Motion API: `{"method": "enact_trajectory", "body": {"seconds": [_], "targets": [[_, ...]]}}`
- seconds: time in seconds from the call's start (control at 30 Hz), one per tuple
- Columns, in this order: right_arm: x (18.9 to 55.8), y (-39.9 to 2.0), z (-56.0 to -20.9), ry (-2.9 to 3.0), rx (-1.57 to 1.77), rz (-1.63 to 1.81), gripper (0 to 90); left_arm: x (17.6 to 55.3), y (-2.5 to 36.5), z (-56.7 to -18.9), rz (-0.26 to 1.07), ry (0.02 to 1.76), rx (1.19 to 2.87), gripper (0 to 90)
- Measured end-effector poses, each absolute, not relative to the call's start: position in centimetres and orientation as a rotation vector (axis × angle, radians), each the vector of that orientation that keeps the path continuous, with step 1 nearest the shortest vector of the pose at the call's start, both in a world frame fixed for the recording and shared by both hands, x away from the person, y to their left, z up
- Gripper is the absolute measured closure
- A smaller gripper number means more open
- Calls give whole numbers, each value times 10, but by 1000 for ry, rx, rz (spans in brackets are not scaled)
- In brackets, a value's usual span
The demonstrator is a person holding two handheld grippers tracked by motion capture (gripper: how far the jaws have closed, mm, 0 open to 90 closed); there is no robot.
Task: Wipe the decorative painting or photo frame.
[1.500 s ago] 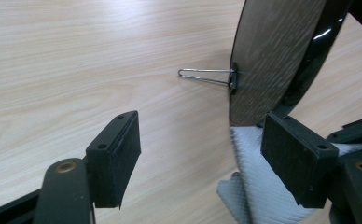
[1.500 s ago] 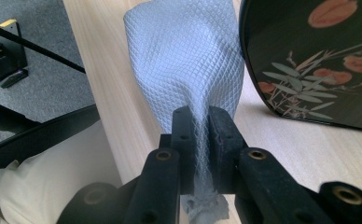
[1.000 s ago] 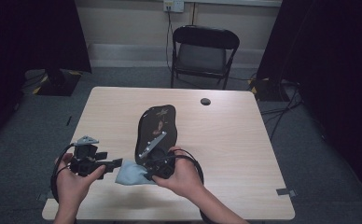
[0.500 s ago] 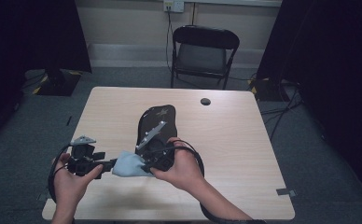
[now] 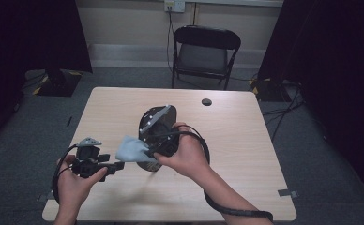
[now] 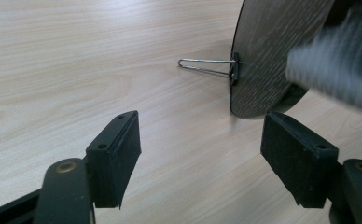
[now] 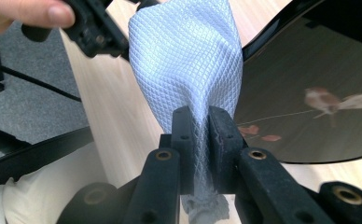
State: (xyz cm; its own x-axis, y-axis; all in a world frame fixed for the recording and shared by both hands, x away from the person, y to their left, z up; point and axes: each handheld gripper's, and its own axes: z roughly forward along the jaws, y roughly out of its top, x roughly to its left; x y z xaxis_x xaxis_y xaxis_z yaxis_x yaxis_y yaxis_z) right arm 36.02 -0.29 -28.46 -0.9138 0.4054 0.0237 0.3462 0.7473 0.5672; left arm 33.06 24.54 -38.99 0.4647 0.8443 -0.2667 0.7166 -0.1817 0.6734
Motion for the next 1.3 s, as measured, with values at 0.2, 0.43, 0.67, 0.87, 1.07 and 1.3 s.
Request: {"method": "enact_trajectory", "body": {"seconds": [0.2, 0.43, 0.67, 0.87, 1.07, 1.3], "targets": [[366, -4, -271, 2818, 619, 892, 823, 330, 243, -391, 187, 1294, 1949, 284], [371, -2, -257, 2786, 624, 910, 823, 330, 232, -394, 165, 1262, 1971, 283], [376, -4, -242, 2739, 628, 904, 822, 329, 223, -392, 169, 1218, 1966, 284], [384, -8, -232, 2695, 666, 891, 822, 330, 213, -392, 189, 1197, 1965, 295], [390, -10, -231, 2673, 682, 866, 822, 332, 207, -394, 214, 1182, 1957, 302], [396, -12, -232, 2651, 706, 858, 821, 333, 200, -395, 231, 1169, 1958, 325]]}}
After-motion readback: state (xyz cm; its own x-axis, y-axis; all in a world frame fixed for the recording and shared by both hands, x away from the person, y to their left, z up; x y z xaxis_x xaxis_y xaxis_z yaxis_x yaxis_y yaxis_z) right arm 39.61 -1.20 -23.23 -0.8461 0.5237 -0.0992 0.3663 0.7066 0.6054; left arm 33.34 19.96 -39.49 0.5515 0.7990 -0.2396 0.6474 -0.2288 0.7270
